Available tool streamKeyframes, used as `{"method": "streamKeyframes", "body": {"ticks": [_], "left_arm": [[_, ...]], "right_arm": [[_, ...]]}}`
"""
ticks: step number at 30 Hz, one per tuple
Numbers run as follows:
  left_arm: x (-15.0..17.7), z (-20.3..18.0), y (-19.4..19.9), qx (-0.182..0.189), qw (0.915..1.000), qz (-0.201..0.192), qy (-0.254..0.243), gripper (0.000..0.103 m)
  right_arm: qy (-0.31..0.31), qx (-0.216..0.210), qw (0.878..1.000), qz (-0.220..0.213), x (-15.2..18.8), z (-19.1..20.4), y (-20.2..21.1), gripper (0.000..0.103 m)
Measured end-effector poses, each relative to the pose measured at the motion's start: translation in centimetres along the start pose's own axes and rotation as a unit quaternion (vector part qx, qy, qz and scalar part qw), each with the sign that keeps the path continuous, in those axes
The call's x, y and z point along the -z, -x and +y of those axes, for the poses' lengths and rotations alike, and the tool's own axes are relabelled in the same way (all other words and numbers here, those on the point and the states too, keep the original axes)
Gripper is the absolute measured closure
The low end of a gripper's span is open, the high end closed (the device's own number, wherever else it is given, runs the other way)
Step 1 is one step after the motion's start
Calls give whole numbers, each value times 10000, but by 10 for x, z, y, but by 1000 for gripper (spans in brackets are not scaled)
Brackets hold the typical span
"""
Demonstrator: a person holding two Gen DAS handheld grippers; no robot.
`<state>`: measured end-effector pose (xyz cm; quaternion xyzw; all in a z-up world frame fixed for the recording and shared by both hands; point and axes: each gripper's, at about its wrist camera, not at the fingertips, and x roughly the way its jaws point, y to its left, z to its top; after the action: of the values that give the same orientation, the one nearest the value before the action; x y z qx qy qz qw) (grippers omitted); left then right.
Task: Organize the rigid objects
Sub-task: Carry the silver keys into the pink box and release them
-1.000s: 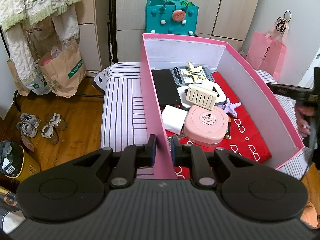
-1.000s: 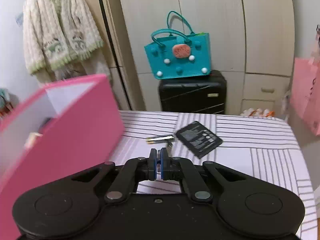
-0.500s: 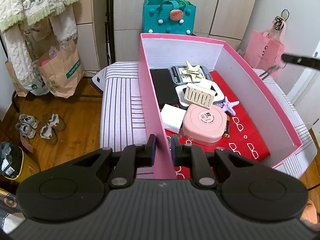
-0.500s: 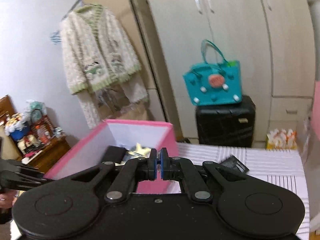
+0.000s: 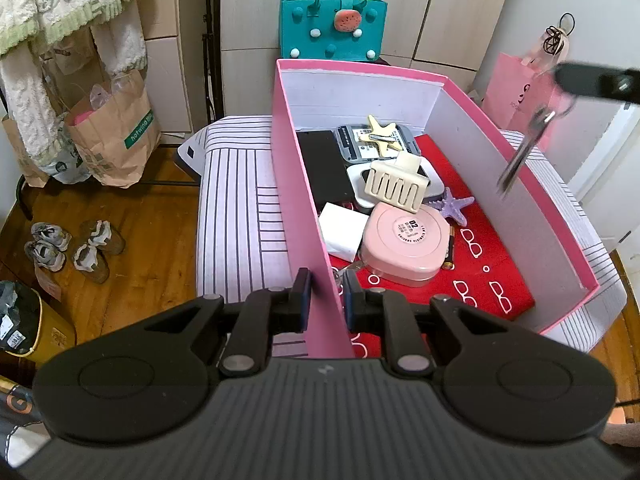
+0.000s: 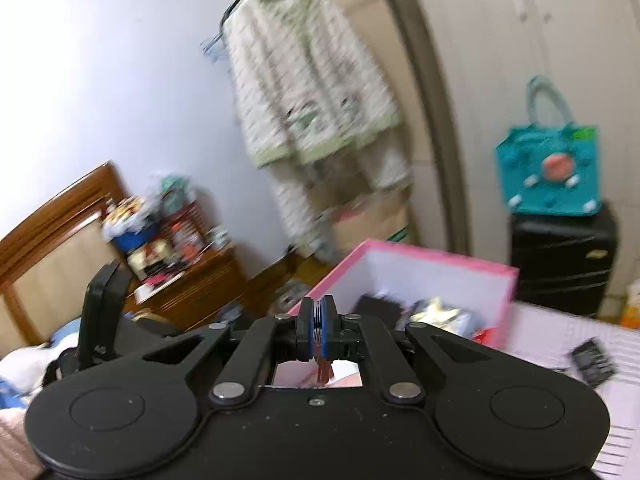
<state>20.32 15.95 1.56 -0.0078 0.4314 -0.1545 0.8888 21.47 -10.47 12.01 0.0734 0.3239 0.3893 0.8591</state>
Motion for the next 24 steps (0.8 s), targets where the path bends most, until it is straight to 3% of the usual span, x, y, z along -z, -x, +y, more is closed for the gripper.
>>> {"method": "streamKeyframes", "body": {"ticks": [6, 13, 19, 24], "left_arm": [[0, 1, 0, 7, 10000, 25, -21, 87], [-6, -1, -1, -21, 9999, 146, -43, 88], [-11, -7, 0, -135, 9993, 302, -192, 88], [-15, -15, -1, -316, 9978, 451, -366, 88]], "right_arm": [[-49, -366, 9969, 693, 2, -1, -64, 99], [126, -115, 9935, 1130, -12, -17, -126, 99], [490, 450, 9923, 1049, -24, -24, -151, 98], [251, 450, 9958, 755, -28, -34, -137, 91]]}}
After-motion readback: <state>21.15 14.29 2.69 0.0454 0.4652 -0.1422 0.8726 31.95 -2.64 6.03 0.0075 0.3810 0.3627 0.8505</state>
